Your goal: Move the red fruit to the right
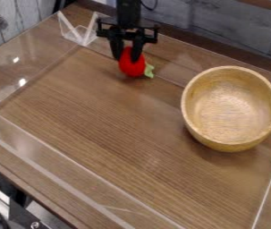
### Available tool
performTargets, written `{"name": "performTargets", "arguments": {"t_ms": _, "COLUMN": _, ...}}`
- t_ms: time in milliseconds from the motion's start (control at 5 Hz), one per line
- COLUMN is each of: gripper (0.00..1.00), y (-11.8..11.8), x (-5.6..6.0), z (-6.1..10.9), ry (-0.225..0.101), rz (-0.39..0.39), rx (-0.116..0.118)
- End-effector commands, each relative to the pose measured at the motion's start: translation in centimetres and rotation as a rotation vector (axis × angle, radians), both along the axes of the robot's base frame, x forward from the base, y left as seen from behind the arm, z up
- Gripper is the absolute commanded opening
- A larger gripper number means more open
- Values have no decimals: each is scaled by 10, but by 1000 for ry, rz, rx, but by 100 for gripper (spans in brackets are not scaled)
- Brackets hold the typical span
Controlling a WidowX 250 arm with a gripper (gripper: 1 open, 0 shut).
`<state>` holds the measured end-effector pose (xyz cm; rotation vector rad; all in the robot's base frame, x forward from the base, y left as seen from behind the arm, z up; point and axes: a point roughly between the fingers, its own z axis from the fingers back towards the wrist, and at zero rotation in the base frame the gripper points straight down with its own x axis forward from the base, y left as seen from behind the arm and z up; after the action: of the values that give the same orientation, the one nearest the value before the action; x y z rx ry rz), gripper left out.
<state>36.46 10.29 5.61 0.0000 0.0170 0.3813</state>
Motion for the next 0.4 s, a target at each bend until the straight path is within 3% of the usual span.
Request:
{"name": "performTargets", "arguments": {"t_ms": 0, "gripper": 100, "y": 14, "x": 14, "z": 27, "ry": -68, "rz": 35, "rx": 22}}
{"name": "performTargets", "arguments": {"t_ms": 200, "gripper": 100, "y": 14, "x": 14, "z": 24, "ry": -60, "rz": 75, "rx": 23}}
